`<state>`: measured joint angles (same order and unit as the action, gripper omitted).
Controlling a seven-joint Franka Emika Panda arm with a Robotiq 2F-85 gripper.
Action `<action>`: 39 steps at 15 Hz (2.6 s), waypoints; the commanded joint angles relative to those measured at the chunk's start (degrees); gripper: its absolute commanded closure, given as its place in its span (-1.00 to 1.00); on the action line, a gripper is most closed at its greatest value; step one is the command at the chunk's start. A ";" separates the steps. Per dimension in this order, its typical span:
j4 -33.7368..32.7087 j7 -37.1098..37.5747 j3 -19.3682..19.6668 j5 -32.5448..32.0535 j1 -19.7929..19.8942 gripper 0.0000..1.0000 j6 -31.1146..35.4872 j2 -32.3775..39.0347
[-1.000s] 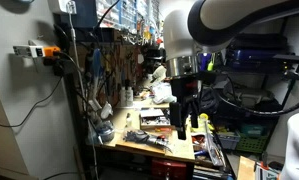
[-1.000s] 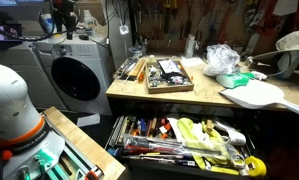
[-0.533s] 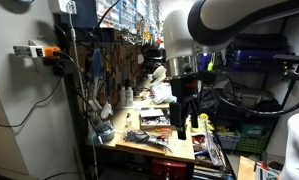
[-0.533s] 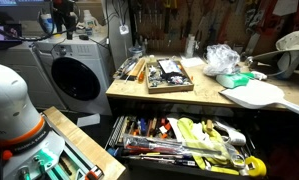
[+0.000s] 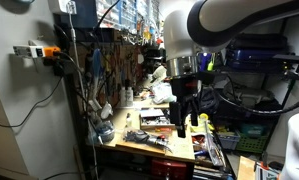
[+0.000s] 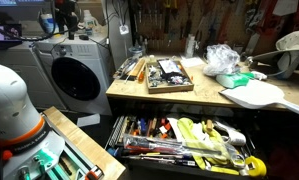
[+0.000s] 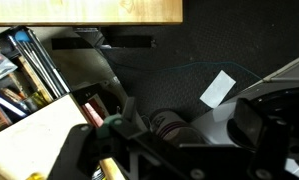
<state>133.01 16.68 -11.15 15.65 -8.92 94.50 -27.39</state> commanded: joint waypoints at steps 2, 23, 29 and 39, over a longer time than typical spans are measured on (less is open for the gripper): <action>-0.10 0.83 -0.33 -8.97 3.86 -1.00 0.09 1.39; -1.49 0.11 3.61 -40.92 8.14 -1.00 6.28 13.90; -6.90 -11.83 9.83 -40.77 10.39 -1.00 18.77 24.24; -17.52 -36.03 12.42 -30.83 13.30 -1.00 43.04 40.86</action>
<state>118.32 -11.85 2.11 -21.24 3.23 132.79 9.60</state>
